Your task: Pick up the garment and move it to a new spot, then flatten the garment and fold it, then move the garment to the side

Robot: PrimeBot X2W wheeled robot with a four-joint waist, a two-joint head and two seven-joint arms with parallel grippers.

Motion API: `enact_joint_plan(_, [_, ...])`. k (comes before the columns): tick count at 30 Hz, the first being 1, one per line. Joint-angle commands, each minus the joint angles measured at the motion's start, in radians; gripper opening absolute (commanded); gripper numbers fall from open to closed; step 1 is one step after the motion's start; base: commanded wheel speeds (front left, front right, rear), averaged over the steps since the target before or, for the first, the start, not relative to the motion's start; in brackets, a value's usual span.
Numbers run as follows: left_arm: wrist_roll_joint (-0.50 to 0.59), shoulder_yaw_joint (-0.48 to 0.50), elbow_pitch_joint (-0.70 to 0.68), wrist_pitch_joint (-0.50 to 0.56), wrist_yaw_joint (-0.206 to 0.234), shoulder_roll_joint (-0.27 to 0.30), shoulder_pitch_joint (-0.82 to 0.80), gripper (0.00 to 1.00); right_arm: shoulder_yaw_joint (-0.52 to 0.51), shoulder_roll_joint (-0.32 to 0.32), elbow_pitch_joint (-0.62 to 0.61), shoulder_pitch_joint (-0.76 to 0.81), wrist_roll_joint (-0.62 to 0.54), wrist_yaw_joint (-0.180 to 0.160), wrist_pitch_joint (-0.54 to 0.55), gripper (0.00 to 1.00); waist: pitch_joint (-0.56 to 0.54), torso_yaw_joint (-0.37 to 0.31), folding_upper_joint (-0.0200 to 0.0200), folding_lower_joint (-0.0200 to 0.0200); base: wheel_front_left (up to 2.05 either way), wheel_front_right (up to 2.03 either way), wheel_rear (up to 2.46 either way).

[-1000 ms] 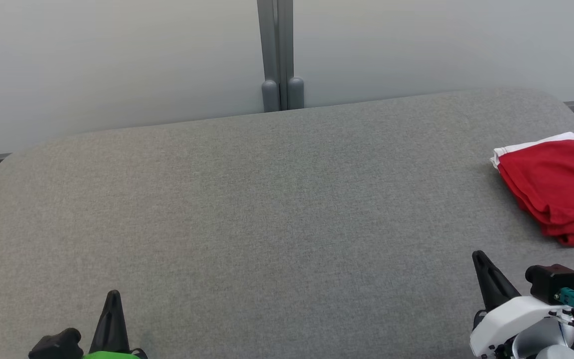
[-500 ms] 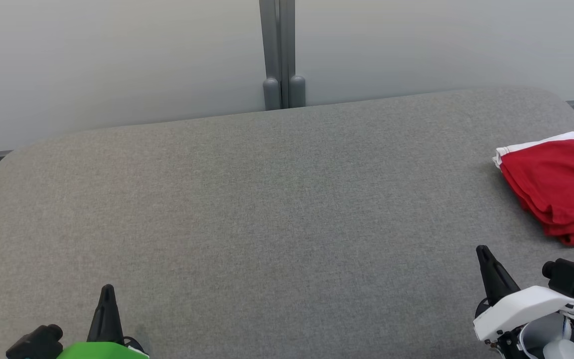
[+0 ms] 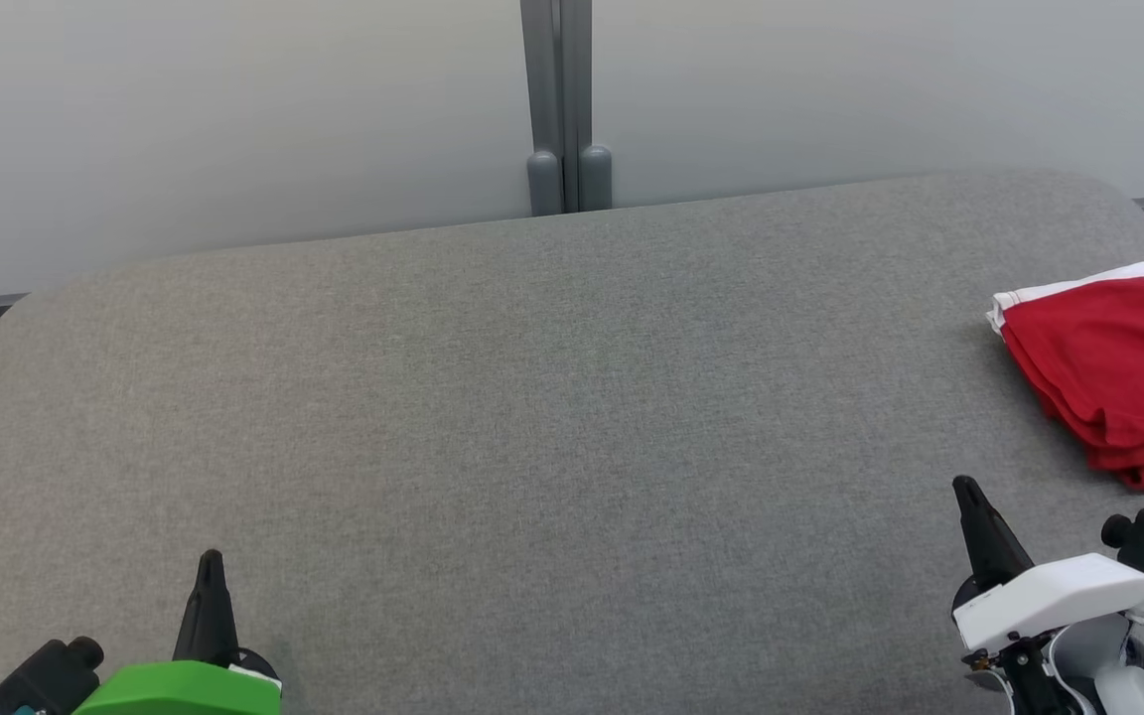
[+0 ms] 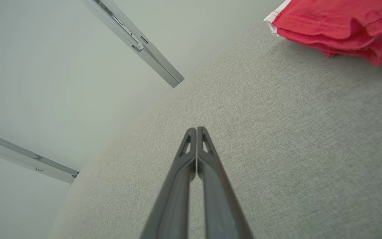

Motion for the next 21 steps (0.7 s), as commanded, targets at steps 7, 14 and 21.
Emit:
enact_joint_plan(7, [-0.107,0.011,-0.015,0.028,-0.009,0.006,-0.044,0.0,-0.021,0.007,-0.008,-0.035,0.109,-0.001,0.017,0.0,0.003,0.002,0.0,0.0,0.0,0.0,0.0])
enact_joint_plan(14, [-0.188,0.016,-0.017,0.049,-0.012,0.007,-0.057,0.0,-0.033,0.017,-0.006,-0.042,0.19,-0.001,0.03,0.0,0.005,0.004,0.0,0.0,0.0,0.0,0.0])
enact_joint_plan(21, [-0.264,0.02,-0.018,0.071,-0.015,0.008,-0.068,0.0,-0.045,0.026,-0.004,-0.049,0.267,-0.001,0.042,0.0,0.008,0.006,0.0,0.0,0.0,0.0,0.0])
